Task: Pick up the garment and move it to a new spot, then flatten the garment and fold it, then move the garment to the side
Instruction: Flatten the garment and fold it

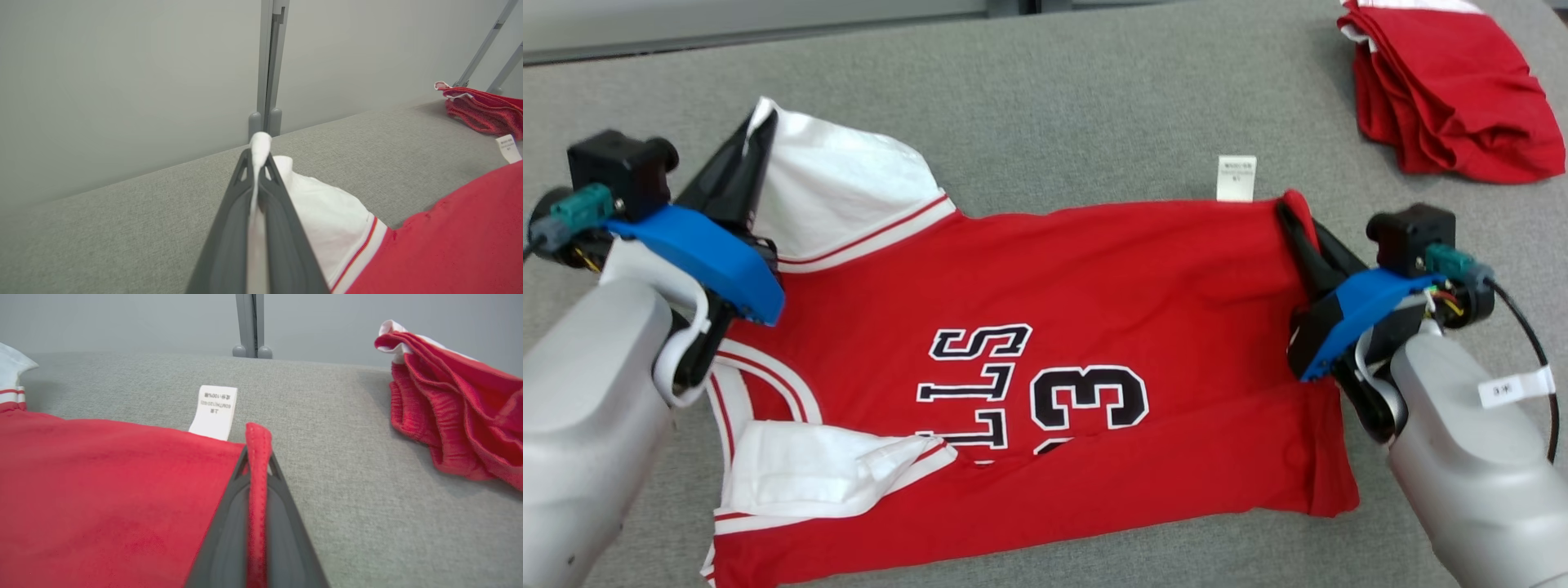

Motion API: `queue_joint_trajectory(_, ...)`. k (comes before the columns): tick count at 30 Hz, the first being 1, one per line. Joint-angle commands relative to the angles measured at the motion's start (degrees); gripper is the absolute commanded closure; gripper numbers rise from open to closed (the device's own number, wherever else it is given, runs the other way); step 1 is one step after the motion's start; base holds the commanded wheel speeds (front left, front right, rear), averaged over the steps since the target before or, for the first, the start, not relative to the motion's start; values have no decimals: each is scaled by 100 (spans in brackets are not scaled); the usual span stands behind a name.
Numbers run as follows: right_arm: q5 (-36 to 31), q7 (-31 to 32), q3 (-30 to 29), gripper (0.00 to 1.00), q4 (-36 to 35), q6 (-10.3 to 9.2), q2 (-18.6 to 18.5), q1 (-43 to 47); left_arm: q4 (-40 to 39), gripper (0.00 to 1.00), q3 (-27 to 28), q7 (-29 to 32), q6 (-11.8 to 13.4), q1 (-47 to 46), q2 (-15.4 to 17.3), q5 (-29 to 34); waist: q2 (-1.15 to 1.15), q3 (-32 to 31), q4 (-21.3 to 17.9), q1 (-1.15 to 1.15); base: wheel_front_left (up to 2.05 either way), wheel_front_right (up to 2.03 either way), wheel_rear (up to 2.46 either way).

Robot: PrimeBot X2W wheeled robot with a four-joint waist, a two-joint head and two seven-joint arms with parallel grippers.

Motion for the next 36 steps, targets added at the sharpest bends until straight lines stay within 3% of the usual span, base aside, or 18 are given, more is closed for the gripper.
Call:
queue_joint_trajectory(1,36,-82,-19,100,44,1,-47,166,-242,100,166,-34,87,227,43,37,0,-200,120,0,0,0,0)
queue_joint_trajectory(9,-40,-337,-115,100,112,1,-106,628,-1720,100,760,-34,541,1754,183,330,0,-566,306,0,0,0,0)
queue_joint_trajectory(14,-200,-414,-247,100,64,1,-177,875,-2253,100,913,-34,754,2548,212,412,0,-706,415,0,0,0,0)
queue_joint_trajectory(26,-594,-440,-778,100,-684,1,-94,1652,-2788,100,1302,-34,1050,3763,154,463,0,-974,512,0,0,0,0)
queue_joint_trajectory(32,-818,-441,-1165,100,-1232,1,52,2236,-2885,100,1547,-35,1116,4331,-30,514,0,-1083,579,0,0,0,0)
queue_joint_trajectory(33,-839,-440,-1205,91,-1308,1,66,2308,-2854,100,1547,-35,1114,4395,-51,529,0,-1088,588,0,0,0,0)
queue_joint_trajectory(34,-856,-440,-1248,58,-1391,1,90,2388,-2831,100,1576,-35,1121,4436,-89,530,0,-1093,598,0,0,0,0)
queue_joint_trajectory(35,-884,-441,-1305,0,-1485,1,115,2466,-2805,100,1626,-35,1155,4463,-117,562,0,-1100,606,0,0,0,0)
queue_joint_trajectory(36,-903,-441,-1369,0,-1588,1,150,2545,-2790,56,1663,-35,1180,4484,-142,620,0,-1110,614,0,0,0,0)
